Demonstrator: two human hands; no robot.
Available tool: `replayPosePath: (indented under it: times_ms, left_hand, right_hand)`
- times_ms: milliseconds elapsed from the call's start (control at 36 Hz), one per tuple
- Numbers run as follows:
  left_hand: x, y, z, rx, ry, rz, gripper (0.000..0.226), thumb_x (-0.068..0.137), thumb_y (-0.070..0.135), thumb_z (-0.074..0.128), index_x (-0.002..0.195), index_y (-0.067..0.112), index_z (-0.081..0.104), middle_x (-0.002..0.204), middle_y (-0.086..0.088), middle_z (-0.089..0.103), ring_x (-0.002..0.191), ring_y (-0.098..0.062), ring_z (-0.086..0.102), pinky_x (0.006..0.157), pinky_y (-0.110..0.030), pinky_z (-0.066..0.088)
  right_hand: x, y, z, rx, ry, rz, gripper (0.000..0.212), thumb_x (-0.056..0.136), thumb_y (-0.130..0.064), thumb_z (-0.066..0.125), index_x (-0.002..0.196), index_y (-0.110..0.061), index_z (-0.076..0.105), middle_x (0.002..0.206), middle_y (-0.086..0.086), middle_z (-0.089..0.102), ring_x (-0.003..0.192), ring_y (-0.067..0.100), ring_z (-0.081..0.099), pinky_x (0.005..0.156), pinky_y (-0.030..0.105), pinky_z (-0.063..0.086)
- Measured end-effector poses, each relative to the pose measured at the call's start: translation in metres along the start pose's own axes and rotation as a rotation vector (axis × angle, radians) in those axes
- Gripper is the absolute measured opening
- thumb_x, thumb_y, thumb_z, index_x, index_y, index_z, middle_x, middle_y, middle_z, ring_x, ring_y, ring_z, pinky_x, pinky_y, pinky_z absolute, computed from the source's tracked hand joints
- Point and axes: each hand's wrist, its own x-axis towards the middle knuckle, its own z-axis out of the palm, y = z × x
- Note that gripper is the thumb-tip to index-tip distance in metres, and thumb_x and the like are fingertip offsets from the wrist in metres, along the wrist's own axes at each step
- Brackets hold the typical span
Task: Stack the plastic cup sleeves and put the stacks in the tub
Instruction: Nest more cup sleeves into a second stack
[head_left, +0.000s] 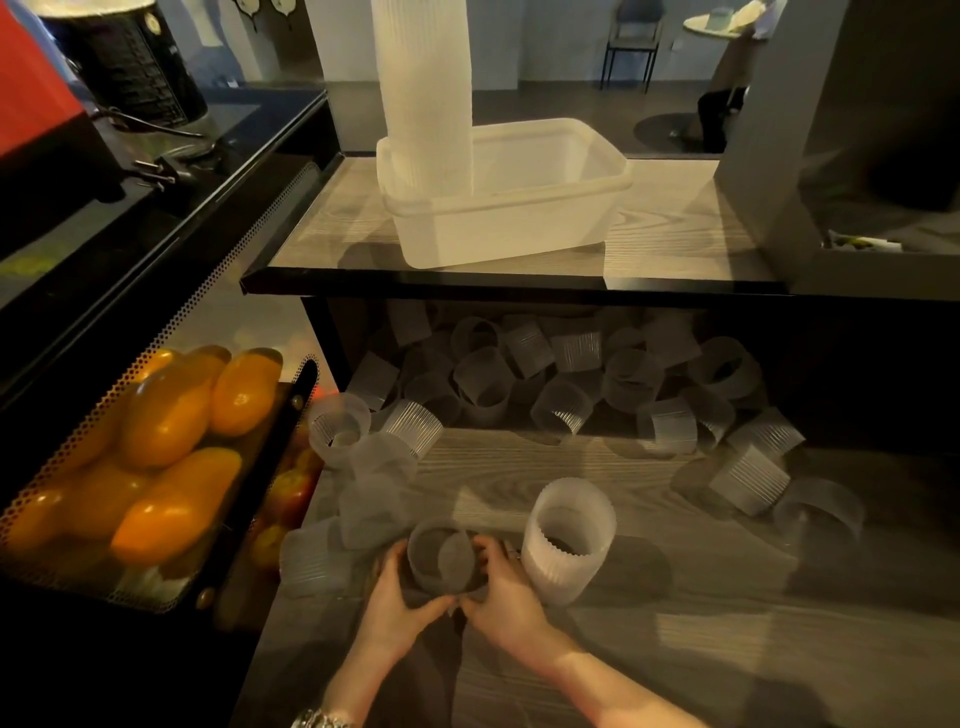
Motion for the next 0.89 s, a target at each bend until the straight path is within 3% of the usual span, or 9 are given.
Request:
replayPosePath:
  times_ms: [222,333,444,556,611,722,778,833,889]
  left_hand:
    - [0.001,0.009,0.001,-0.09,-0.014,0.067,0.071,0.072,-0.002,0.075,0.133,0.009,0.041,0.129,-0.006,0.049,0.118,-0.014,0.049,0.094,-0.022,0.044]
    - [-0.003,0.02,-0.007,-0.112,0.007,0.079,0.075,0.074,0.007,0.076,0.137,0.019,0.038,0.127,0.0,0.036,0.099,0.005,0.048,0.077,-0.001,0.043]
    - [-0.011,0.034,-0.016,-0.137,0.019,0.135,0.072,0.07,0.02,0.079,0.125,0.037,0.037,0.126,0.013,0.04,0.115,-0.003,0.044,0.091,-0.013,0.038]
    - [-0.023,0.06,-0.024,-0.177,0.048,0.216,0.071,0.065,0.034,0.077,0.119,0.054,0.035,0.118,0.039,0.041,0.114,0.012,0.042,0.086,-0.004,0.035]
    - [-0.028,0.076,-0.027,-0.161,0.075,0.276,0.072,0.062,0.046,0.073,0.119,0.061,0.032,0.119,0.044,0.04,0.114,0.02,0.038,0.082,0.002,0.034]
    - [-0.039,0.11,-0.025,-0.161,0.064,0.422,0.07,0.063,0.05,0.07,0.122,0.059,0.033,0.122,0.047,0.041,0.119,0.021,0.036,0.084,0.007,0.031]
    - [-0.043,0.126,-0.019,-0.155,0.019,0.491,0.069,0.068,0.047,0.073,0.127,0.051,0.036,0.127,0.04,0.043,0.122,0.015,0.038,0.09,0.003,0.03]
    - [-0.045,0.136,-0.009,-0.139,-0.046,0.522,0.072,0.071,0.045,0.075,0.132,0.043,0.037,0.131,0.029,0.046,0.126,0.005,0.04,0.101,-0.009,0.033]
    - [-0.046,0.143,0.003,-0.125,-0.104,0.528,0.072,0.071,0.043,0.072,0.133,0.039,0.036,0.132,0.026,0.046,0.128,0.001,0.04,0.105,-0.017,0.033]
  right_hand:
    - [0.003,-0.011,-0.006,0.077,-0.018,0.032,0.073,0.076,-0.023,0.071,0.136,-0.014,0.031,0.131,0.002,0.051,0.125,0.016,0.045,0.104,0.026,0.036]
    - [-0.002,-0.021,-0.014,0.131,-0.031,0.0,0.088,0.075,-0.029,0.071,0.145,-0.019,0.019,0.137,-0.001,0.045,0.13,0.014,0.038,0.11,0.026,0.031]
    - [-0.01,-0.038,-0.023,0.184,-0.024,-0.039,0.083,0.075,-0.026,0.069,0.142,-0.023,0.021,0.138,-0.004,0.041,0.13,0.01,0.038,0.106,0.019,0.032]
    - [-0.02,-0.058,-0.038,0.285,-0.021,-0.098,0.085,0.076,-0.026,0.066,0.141,-0.036,0.011,0.133,-0.018,0.035,0.122,-0.007,0.034,0.087,-0.01,0.022]
    - [-0.023,-0.067,-0.051,0.321,0.043,-0.149,0.088,0.074,-0.026,0.064,0.139,-0.048,0.009,0.137,-0.024,0.029,0.123,-0.016,0.025,0.088,-0.01,0.018]
    - [-0.036,-0.077,-0.08,0.322,0.145,-0.252,0.099,0.077,-0.02,0.073,0.12,-0.076,0.002,0.138,-0.035,0.022,0.126,-0.023,0.018,0.102,0.004,0.02]
    - [-0.044,-0.074,-0.094,0.314,0.192,-0.272,0.1,0.075,-0.021,0.075,0.12,-0.075,0.004,0.137,-0.04,0.024,0.128,-0.023,0.019,0.1,-0.002,0.021]
    - [-0.053,-0.067,-0.107,0.334,0.216,-0.262,0.095,0.073,-0.026,0.074,0.123,-0.072,0.009,0.13,-0.049,0.022,0.125,-0.026,0.019,0.095,-0.005,0.024]
    - [-0.062,-0.058,-0.119,0.356,0.235,-0.221,0.092,0.071,-0.029,0.075,0.125,-0.07,0.012,0.128,-0.049,0.023,0.121,-0.028,0.02,0.095,0.001,0.031]
